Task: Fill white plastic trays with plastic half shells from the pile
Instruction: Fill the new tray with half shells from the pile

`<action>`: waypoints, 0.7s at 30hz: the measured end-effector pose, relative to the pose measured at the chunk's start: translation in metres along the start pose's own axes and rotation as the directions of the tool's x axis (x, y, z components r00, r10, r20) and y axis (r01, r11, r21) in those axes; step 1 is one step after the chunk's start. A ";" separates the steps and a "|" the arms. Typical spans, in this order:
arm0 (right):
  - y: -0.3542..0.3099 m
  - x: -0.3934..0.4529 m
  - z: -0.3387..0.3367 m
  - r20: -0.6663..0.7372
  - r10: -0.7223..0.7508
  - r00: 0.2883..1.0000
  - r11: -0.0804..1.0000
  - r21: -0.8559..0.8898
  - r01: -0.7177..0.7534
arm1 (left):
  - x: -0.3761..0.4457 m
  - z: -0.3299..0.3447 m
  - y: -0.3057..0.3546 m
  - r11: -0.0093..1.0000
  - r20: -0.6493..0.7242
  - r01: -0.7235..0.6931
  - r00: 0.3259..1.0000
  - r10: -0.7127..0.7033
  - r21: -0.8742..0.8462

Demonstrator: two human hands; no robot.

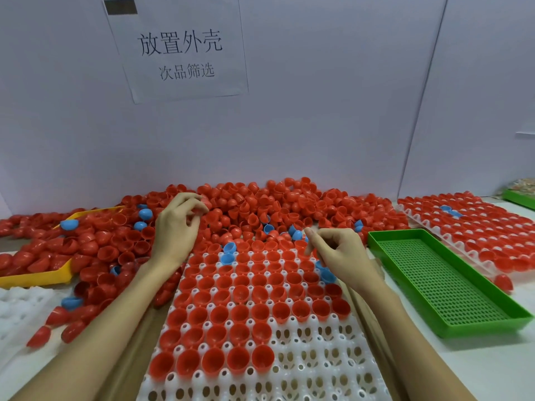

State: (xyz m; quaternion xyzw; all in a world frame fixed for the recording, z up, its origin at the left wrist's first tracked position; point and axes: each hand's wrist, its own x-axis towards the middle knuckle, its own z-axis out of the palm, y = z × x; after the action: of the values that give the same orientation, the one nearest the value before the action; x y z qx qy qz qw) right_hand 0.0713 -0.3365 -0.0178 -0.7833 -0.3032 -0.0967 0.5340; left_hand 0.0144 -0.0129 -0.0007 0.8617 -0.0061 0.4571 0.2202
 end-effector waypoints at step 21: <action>-0.042 -0.011 0.024 0.324 -0.017 0.946 0.938 0.333 -0.097 | -0.059 -0.014 0.109 0.780 0.279 0.301 0.945 -0.169 -0.549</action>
State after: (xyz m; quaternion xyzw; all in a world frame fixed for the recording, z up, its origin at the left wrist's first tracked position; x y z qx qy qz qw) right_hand 0.0339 -0.3089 0.0003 -0.6888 -0.3823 0.0979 0.6081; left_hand -0.0541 -0.1167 0.0004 0.7900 -0.0616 0.3061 0.5277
